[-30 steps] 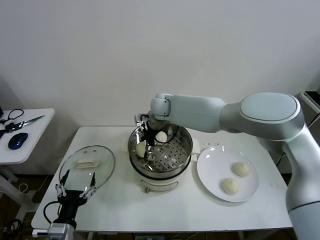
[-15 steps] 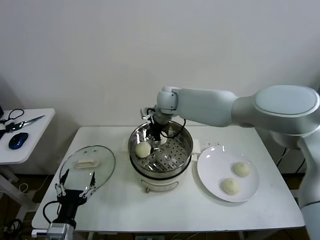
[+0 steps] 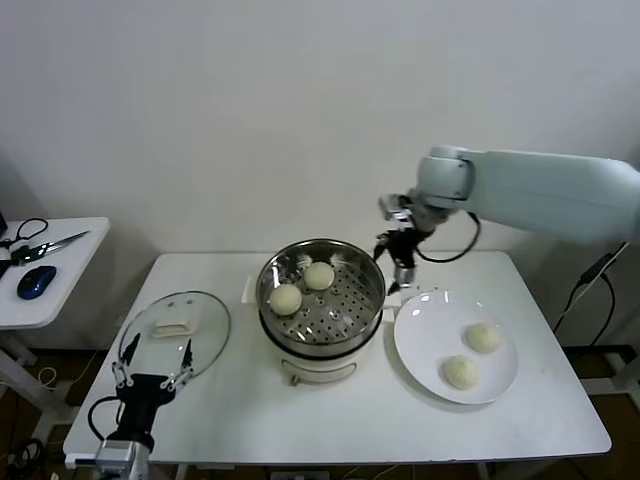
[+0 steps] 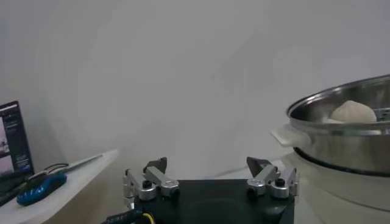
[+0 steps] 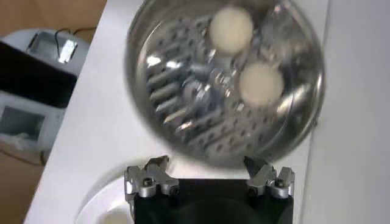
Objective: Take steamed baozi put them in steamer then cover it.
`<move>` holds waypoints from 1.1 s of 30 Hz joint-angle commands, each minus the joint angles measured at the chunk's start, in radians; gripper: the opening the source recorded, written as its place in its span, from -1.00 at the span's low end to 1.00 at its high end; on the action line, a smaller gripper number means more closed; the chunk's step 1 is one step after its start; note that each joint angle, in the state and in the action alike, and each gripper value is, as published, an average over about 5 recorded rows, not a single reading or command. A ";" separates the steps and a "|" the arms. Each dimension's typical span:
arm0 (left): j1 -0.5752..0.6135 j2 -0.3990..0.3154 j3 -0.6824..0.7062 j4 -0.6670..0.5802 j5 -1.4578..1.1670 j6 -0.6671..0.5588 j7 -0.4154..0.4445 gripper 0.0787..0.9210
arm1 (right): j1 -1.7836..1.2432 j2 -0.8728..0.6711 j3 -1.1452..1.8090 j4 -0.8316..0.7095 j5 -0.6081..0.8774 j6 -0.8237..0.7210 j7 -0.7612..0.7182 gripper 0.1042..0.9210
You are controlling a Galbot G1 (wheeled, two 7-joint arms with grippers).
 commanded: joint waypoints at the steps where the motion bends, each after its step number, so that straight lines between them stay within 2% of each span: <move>1: -0.008 -0.001 -0.001 0.000 -0.002 0.008 -0.001 0.77 | -0.149 -0.342 0.043 0.144 -0.295 0.014 -0.018 0.76; 6: -0.007 -0.006 -0.004 0.002 -0.001 0.010 -0.002 0.77 | -0.355 -0.378 0.164 0.101 -0.417 0.018 -0.015 0.76; 13: -0.004 -0.011 -0.010 0.015 0.001 0.008 -0.003 0.77 | -0.558 -0.346 0.287 0.008 -0.501 0.030 -0.010 0.76; 21: -0.002 -0.020 -0.014 0.027 0.006 0.006 -0.003 0.77 | -0.644 -0.257 0.356 -0.072 -0.513 0.037 0.004 0.76; 33: -0.001 -0.021 -0.012 0.036 0.020 0.008 -0.003 0.77 | -0.654 -0.172 0.375 -0.113 -0.497 0.037 0.001 0.76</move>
